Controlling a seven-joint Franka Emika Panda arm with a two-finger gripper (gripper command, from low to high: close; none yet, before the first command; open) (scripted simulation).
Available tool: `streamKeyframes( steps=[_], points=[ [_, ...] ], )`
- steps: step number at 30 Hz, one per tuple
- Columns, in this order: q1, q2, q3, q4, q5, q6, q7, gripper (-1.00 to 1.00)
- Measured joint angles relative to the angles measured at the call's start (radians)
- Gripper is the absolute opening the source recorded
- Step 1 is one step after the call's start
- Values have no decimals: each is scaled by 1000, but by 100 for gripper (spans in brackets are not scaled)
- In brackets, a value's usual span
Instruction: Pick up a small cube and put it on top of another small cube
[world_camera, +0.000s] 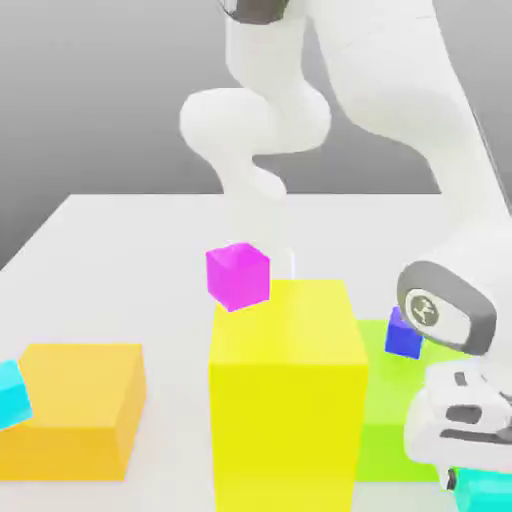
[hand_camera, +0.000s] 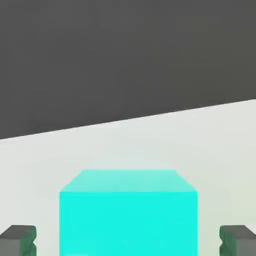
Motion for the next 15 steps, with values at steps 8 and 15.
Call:
streamKeyframes(
  steps=[8, 15],
  points=[
    [-35, -95, 47, -23, 58, -69, -40, -100],
    [-172, -274, -19, -14, 106, -189, -120, -100]
  ],
)
